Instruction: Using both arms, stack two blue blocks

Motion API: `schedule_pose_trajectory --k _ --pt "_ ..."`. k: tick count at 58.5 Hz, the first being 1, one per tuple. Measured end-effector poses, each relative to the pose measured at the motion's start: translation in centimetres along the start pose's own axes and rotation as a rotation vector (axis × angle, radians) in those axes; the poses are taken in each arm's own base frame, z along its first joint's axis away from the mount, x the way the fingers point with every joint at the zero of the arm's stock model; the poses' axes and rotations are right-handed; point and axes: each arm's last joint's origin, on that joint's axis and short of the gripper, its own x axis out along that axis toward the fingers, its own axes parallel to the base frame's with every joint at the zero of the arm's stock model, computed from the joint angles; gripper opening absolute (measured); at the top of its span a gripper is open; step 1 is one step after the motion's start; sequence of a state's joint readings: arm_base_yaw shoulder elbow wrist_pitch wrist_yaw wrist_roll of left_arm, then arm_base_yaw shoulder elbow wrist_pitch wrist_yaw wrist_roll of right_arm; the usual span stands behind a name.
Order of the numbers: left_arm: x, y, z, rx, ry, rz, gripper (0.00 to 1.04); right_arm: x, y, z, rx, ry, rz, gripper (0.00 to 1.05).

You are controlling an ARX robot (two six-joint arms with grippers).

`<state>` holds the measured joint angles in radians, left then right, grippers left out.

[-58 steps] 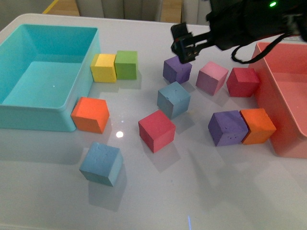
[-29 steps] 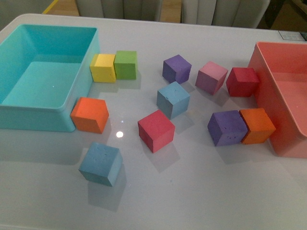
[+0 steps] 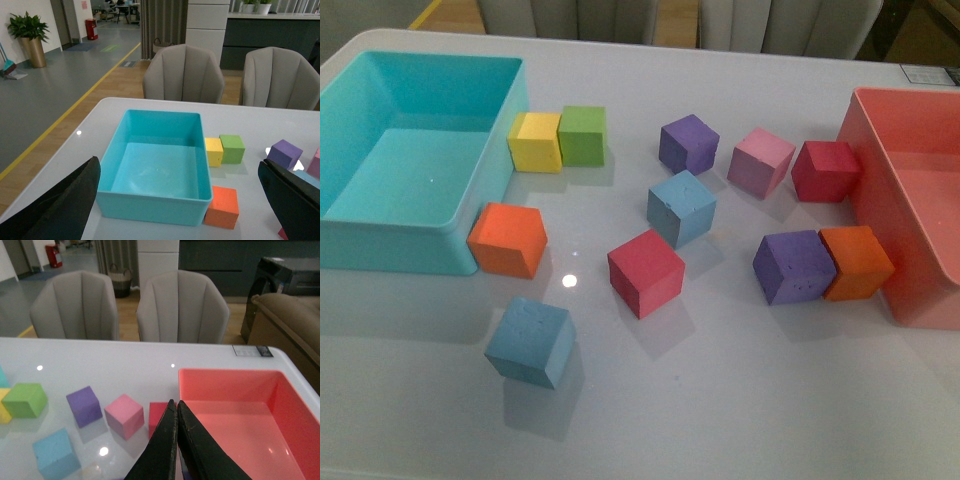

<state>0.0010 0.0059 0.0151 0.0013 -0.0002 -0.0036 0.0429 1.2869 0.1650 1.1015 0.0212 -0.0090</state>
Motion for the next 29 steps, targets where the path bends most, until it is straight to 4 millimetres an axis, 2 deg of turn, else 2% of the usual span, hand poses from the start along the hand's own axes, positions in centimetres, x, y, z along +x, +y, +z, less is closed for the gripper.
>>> schedule_pose_trajectory --k 4,11,29 --pt "0.0 0.0 0.0 0.0 0.0 0.0 0.96 -1.3 -0.7 0.1 0.002 -0.007 -0.025 0.02" --pt "0.0 0.0 0.0 0.0 0.0 0.0 0.96 -2.6 -0.7 0.0 0.002 -0.001 -0.022 0.02" --pt "0.0 0.0 0.0 0.0 0.0 0.0 0.96 -5.0 -0.7 0.1 0.002 -0.004 -0.022 0.02"
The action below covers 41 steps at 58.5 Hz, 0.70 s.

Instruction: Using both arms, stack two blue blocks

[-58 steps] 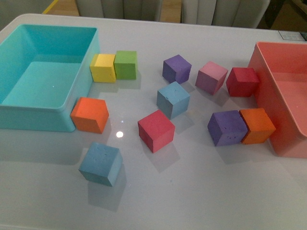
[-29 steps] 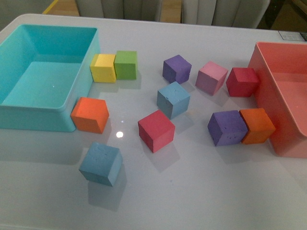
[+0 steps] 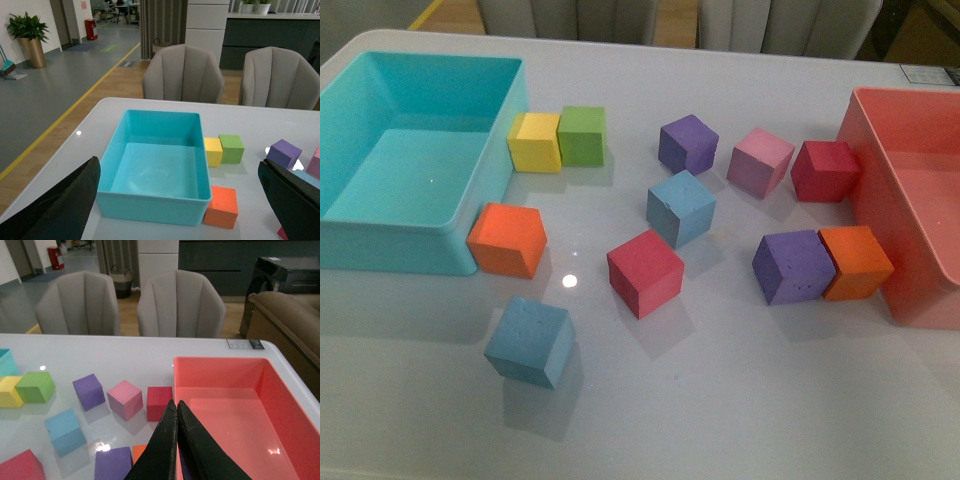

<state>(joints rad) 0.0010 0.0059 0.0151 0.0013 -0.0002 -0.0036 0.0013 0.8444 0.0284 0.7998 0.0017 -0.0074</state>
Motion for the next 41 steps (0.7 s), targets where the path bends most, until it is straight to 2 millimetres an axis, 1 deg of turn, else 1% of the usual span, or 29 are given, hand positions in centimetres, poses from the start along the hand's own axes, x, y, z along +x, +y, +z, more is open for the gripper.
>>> schedule_pose_trajectory --k 24,41 --pt "0.0 0.0 0.0 0.0 0.0 0.0 0.96 -2.5 0.0 0.8 0.0 -0.026 0.0 0.02" --pt "0.0 0.0 0.0 0.0 0.0 0.0 0.96 -3.4 0.0 0.9 0.0 -0.032 0.0 0.02"
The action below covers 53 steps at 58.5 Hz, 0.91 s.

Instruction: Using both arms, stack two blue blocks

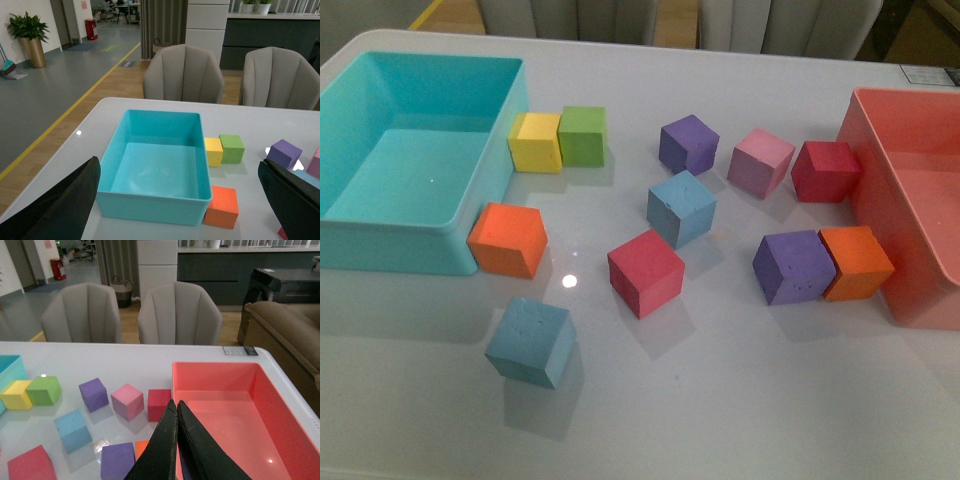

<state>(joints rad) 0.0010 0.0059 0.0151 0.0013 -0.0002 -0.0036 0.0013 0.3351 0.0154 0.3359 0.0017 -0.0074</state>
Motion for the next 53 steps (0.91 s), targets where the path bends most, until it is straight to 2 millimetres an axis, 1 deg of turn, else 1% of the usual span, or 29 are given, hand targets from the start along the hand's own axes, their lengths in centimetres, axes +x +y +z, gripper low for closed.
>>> schedule_pose_trajectory --k 27,30,34,46,48,49,53 --pt "0.0 0.0 0.0 0.0 0.0 0.0 0.96 -1.0 0.0 0.0 0.0 0.0 0.0 0.02" --pt "0.0 0.0 0.0 0.0 0.0 0.0 0.96 -1.7 0.0 -0.5 0.0 0.034 0.002 0.02" --pt "0.0 0.0 0.0 0.0 0.0 0.0 0.96 -2.1 0.0 -0.3 0.0 0.011 0.002 0.02" --pt "0.0 0.0 0.0 0.0 0.0 0.0 0.96 -2.2 0.0 -0.3 0.0 0.006 0.002 0.02" --pt "0.0 0.0 0.0 0.0 0.0 0.0 0.96 -2.2 0.0 -0.3 0.0 0.006 0.002 0.06" --pt "0.0 0.0 0.0 0.0 0.0 0.0 0.96 -2.2 0.0 -0.3 0.0 0.006 0.001 0.12" --pt "0.0 0.0 0.0 0.0 0.0 0.0 0.96 -2.2 0.0 -0.3 0.0 0.006 0.002 0.26"
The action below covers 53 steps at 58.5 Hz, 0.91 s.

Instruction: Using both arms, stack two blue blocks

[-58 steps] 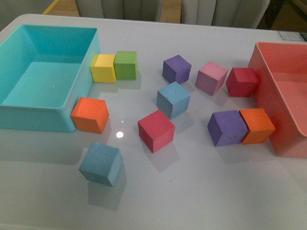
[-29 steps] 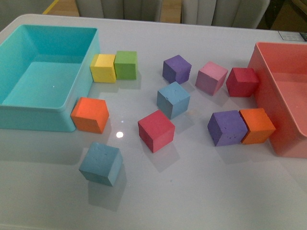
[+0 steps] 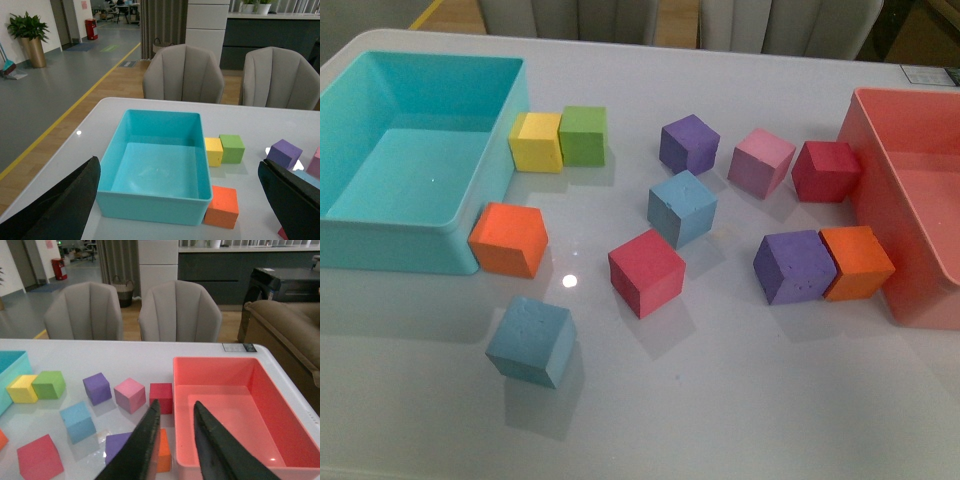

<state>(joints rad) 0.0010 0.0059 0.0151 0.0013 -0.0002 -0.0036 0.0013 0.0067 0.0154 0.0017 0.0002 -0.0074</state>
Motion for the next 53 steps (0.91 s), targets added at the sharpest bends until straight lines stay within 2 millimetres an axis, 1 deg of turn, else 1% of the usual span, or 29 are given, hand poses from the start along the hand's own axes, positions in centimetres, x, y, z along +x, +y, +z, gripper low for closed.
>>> schedule_pose_trajectory --k 1,6,7,11,13,15,16,19,22,23,24,27,31,40,45,49,53 --pt "0.0 0.0 0.0 0.0 0.0 0.0 0.96 0.0 0.0 0.0 0.0 0.0 0.0 0.28" --pt "0.0 0.0 0.0 0.0 0.0 0.0 0.96 0.0 0.0 0.0 0.0 0.0 0.0 0.47" --pt "0.0 0.0 0.0 0.0 0.0 0.0 0.96 0.0 0.0 0.0 0.0 0.0 0.0 0.49" --pt "0.0 0.0 0.0 0.0 0.0 0.0 0.96 0.0 0.0 0.0 0.0 0.0 0.0 0.63" --pt "0.0 0.0 -0.1 0.005 0.023 -0.011 0.96 0.0 0.0 0.0 0.0 0.0 0.0 0.68" --pt "0.1 -0.2 -0.1 0.016 0.192 -0.058 0.96 0.0 0.0 0.0 0.0 -0.001 -0.001 0.75" --pt "0.1 -0.3 -0.1 0.016 0.244 -0.067 0.96 0.0 0.0 0.0 0.0 -0.001 -0.001 0.77" --pt "0.7 -0.9 0.3 0.034 0.531 -0.111 0.96 0.0 0.0 0.0 0.0 -0.001 0.0 0.87" --pt "1.5 -1.6 0.2 0.063 0.663 -0.146 0.96 0.0 0.0 0.0 0.0 -0.001 0.001 0.93" --pt "1.7 -1.8 0.1 0.069 0.677 -0.154 0.96 0.0 0.0 0.0 0.001 -0.001 0.0 0.96" --pt "2.2 -2.2 0.1 0.078 0.702 -0.174 0.96 0.0 0.0 0.0 0.002 -0.001 0.0 0.97" --pt "3.3 -3.2 -0.1 0.094 0.734 -0.225 0.96 0.0 0.0 0.0 0.002 -0.001 0.0 0.96" --pt "4.8 -4.4 -0.1 0.102 0.743 -0.272 0.96 0.0 0.0 0.0 0.002 -0.001 0.0 0.96" --pt "9.0 -7.1 -0.4 0.097 0.749 -0.336 0.96 0.0 0.0 0.0 0.002 -0.001 0.0 0.96" --pt "11.4 -8.6 -1.2 0.11 0.773 -0.358 0.96 0.0 0.0 0.0 0.002 -0.001 0.0 0.96" --pt "12.7 -9.6 -1.8 0.12 0.791 -0.373 0.96 0.0 0.0 0.0 0.002 -0.002 0.0 0.96" --pt "13.9 -10.5 -2.8 0.131 0.821 -0.386 0.96 0.0 0.0 0.0 0.002 -0.001 0.0 0.96"
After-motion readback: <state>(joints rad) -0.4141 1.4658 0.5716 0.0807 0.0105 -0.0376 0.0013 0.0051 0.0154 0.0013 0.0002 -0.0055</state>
